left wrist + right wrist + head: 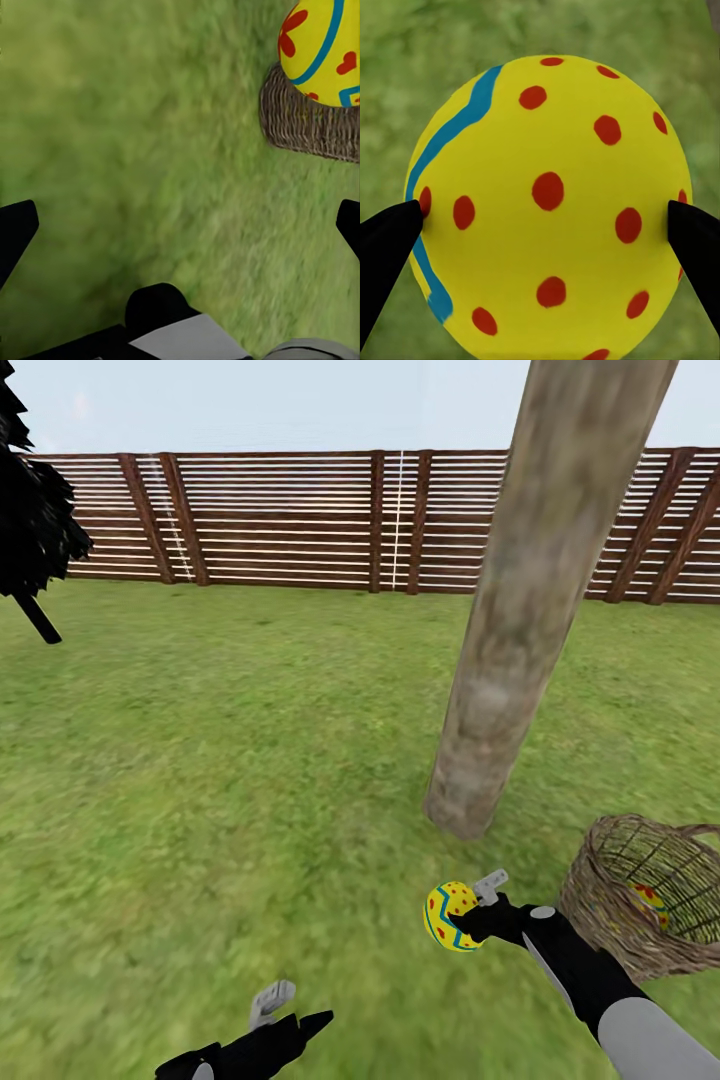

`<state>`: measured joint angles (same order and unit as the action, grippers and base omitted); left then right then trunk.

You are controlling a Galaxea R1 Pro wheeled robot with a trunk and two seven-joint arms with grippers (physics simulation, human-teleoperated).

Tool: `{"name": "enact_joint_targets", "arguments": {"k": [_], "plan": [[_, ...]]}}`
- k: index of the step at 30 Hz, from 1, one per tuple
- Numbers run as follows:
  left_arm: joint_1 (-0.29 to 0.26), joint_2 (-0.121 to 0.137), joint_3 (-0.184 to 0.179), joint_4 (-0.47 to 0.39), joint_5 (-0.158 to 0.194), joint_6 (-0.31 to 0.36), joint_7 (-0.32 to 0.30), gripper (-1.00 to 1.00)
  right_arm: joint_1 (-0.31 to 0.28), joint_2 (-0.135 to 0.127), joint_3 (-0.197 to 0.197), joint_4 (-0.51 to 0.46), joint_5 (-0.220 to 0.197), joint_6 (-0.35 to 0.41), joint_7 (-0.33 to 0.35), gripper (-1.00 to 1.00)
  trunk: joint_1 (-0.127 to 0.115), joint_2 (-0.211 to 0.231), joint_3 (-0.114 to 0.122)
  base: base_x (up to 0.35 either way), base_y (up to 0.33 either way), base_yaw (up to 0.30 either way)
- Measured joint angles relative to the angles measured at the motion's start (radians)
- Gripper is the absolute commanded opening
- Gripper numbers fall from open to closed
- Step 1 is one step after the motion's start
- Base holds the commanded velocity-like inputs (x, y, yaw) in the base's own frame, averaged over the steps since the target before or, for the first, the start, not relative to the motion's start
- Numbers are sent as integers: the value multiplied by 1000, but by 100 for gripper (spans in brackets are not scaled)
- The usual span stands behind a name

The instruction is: Take the three Easter eggs out of the wicker basket on the lawn in the garden, then place them on the lawn next to a single tree (choose any tree) so that all three eggs are next to the same tree and none are left in the basket.

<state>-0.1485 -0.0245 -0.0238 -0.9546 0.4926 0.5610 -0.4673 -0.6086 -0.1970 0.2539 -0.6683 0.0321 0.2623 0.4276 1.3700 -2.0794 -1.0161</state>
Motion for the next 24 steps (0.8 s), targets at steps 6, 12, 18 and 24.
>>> {"name": "enact_joint_targets", "arguments": {"k": [6, 12, 18, 24], "plan": [[0, 0, 0, 0, 0, 0, 0, 100, 0, 0, 0, 0, 0, 0, 0, -100, 23, -42, -19, 0, 0, 0], [0, 0, 0, 0, 0, 0, 0, 100, 0, 2, 1, 0, 0, 0, 0, -100, 46, -84, -38, 0, 0, 0], [0, 0, 0, 0, 0, 0, 0, 100, 0, 2, 2, 0, 0, 0, 0, -100, 69, -126, -56, 0, 0, 0], [0, 0, 0, 0, 0, 0, 0, 100, 0, 2, 1, 0, 0, 0, 0, -100, 92, -168, -75, 0, 0, 0]]}}
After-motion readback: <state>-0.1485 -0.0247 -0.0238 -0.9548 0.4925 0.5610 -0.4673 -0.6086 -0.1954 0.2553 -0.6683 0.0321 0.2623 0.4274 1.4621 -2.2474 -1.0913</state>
